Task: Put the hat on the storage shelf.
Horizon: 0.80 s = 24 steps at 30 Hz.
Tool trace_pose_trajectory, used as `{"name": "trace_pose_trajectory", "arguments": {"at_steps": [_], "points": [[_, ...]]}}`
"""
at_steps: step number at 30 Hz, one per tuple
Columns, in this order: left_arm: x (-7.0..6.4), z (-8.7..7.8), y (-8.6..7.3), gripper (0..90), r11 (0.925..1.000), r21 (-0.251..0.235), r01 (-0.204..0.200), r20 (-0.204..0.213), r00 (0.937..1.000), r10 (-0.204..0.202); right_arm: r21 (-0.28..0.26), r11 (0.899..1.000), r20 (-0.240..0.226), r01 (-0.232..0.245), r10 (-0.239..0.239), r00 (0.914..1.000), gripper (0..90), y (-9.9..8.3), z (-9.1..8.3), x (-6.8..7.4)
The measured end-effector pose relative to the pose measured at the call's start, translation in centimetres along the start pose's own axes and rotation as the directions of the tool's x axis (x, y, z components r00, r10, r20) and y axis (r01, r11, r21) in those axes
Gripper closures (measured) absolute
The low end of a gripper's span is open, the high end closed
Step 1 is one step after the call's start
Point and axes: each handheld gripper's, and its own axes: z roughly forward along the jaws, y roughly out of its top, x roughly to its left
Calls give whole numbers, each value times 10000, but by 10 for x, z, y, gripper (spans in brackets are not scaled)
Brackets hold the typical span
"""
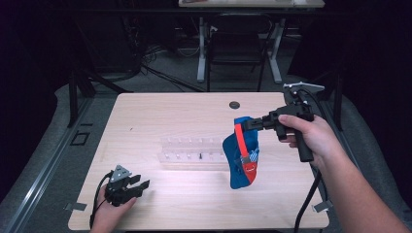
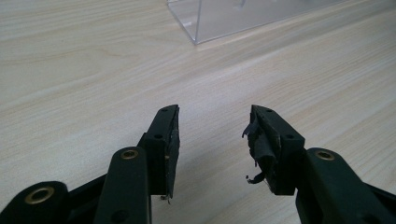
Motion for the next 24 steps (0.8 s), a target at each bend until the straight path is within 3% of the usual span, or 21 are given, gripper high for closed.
{"name": "trace_pose_trajectory", "arguments": {"at_steps": [12, 24], "points": [[-1, 2, 1, 532, 10000, 25, -40, 73, 10000, 40, -205, 9992, -412, 340, -349, 9985, 891, 12, 13, 23], [-5, 1, 1, 519, 9996, -170, -227, 8, 9997, 227, -336, 9986, -655, 397, -419, 9970, 890, 28, 44, 35]]}}
